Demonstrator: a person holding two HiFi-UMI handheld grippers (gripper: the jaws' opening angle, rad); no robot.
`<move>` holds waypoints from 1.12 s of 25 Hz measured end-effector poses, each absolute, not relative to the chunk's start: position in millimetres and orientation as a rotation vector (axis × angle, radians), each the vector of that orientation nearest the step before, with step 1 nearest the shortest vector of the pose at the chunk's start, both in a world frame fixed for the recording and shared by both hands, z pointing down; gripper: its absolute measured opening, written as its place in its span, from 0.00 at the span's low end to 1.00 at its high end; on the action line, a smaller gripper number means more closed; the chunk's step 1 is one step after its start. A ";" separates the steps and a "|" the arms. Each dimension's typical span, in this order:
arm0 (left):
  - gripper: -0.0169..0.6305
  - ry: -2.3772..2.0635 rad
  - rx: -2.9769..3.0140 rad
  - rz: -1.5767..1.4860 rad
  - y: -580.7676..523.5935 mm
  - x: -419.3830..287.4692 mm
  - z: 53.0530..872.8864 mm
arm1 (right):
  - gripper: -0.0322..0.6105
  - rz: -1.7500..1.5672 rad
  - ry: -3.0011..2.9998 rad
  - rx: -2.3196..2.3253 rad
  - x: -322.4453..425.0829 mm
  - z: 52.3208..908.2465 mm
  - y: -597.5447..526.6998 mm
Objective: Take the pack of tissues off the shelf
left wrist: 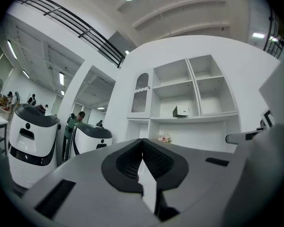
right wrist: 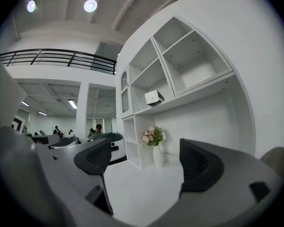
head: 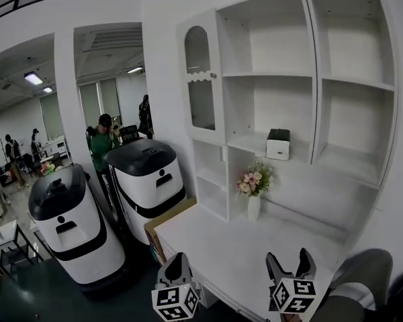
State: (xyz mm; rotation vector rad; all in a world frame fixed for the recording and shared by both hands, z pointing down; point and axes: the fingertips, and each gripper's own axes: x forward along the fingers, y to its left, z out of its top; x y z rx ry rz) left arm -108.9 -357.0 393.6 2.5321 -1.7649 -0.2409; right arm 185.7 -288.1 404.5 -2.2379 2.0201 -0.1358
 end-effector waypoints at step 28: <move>0.05 -1.512 2.664 -0.152 -542.9 -32.5 405.9 | 0.75 -0.107 1.875 -2.439 238.7 399.4 -435.6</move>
